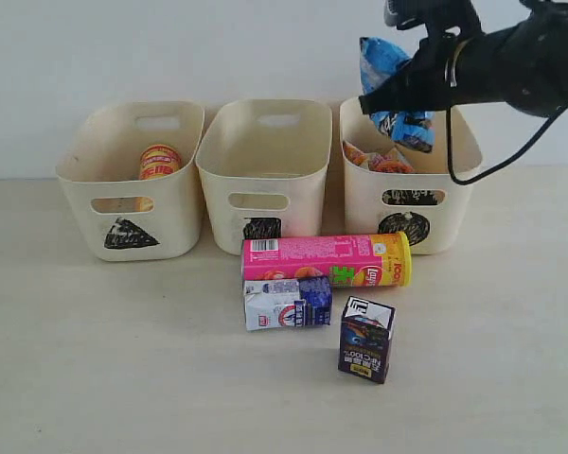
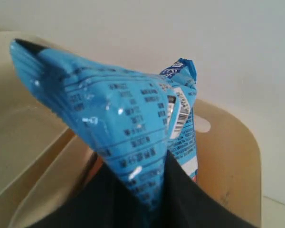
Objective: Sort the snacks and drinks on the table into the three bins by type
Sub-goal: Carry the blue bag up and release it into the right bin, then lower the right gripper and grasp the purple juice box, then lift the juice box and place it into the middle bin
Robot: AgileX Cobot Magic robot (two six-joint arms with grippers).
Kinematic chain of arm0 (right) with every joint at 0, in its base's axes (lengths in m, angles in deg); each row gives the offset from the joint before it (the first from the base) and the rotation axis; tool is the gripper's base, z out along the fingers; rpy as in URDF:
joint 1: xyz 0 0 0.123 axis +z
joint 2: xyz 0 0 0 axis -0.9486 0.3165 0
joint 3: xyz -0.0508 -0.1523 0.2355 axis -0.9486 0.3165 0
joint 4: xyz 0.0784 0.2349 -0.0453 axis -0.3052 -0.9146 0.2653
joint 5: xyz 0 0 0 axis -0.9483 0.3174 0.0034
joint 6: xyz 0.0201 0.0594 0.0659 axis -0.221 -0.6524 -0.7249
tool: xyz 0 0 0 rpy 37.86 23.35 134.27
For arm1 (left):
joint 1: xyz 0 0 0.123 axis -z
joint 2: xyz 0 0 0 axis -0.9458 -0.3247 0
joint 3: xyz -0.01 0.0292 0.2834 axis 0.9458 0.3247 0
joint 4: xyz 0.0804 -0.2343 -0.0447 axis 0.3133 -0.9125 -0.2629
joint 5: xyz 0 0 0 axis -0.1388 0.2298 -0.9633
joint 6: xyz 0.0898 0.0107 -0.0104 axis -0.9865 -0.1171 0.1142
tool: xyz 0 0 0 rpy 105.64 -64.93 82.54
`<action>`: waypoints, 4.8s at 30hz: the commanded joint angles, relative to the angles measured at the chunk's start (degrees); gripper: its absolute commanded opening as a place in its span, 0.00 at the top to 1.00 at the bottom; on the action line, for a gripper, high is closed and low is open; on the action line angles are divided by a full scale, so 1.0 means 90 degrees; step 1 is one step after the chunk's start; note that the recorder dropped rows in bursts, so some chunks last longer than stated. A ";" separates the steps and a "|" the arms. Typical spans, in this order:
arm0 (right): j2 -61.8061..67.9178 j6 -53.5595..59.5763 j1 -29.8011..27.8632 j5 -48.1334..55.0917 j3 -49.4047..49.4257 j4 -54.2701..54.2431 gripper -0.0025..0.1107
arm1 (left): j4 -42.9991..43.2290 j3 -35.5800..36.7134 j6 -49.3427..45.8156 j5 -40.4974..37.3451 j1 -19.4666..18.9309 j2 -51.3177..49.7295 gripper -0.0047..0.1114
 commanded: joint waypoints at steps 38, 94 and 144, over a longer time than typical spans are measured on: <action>-0.1166 0.3081 0.0425 0.5800 -0.0554 -0.1522 0.98 | -0.0060 -0.0006 0.0025 0.0020 -0.0033 0.0019 0.92; -0.1000 0.6323 0.2327 0.5236 0.0763 -0.3735 0.97 | -0.0060 -0.0006 0.0025 0.0020 -0.0033 0.0019 0.92; 0.0916 0.5882 0.1511 -0.1553 -0.0552 -0.5701 0.40 | -0.0060 -0.0006 0.0025 0.0020 -0.0033 0.0019 0.92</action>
